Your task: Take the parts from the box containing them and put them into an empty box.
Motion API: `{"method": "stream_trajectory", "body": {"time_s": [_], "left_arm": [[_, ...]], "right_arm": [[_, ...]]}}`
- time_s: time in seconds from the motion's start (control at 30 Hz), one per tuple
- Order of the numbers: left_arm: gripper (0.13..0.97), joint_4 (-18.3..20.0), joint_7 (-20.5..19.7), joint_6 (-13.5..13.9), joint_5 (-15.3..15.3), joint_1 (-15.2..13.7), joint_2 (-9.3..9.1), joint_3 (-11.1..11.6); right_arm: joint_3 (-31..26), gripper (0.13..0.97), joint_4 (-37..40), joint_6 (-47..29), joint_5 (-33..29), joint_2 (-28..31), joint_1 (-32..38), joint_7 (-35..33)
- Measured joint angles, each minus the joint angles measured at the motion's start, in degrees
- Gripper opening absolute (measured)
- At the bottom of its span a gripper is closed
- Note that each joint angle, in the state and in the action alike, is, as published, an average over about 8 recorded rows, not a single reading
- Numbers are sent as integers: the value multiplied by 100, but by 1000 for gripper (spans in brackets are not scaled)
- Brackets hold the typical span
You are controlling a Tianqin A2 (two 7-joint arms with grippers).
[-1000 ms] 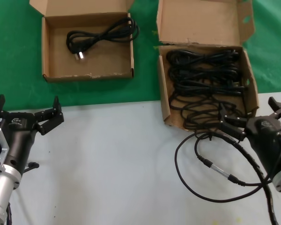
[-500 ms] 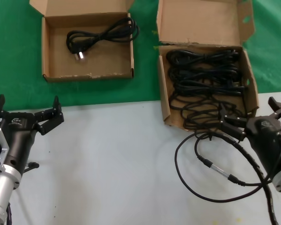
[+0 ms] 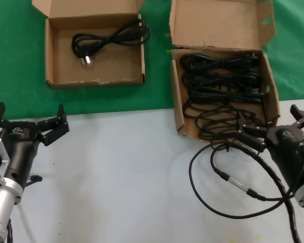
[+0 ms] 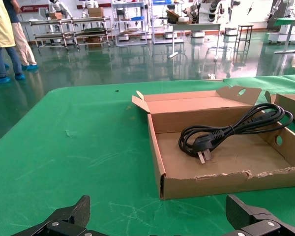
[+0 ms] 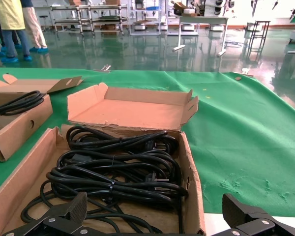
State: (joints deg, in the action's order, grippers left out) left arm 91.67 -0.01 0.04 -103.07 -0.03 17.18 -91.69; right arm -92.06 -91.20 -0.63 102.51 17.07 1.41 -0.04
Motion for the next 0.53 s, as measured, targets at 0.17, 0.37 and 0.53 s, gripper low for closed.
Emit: {"method": "stream_trajectory", "body": {"time_s": [0.17, 0.37, 0.53], "left_arm": [[966, 0, 0, 0, 0, 0, 0, 0], [966, 0, 0, 0, 0, 0, 0, 0], [966, 0, 0, 0, 0, 0, 0, 0]], "right_arm": [[0, 966, 0, 0, 0, 0, 0, 0], [0, 966, 0, 0, 0, 0, 0, 0], [0, 966, 0, 0, 0, 0, 0, 0]]}}
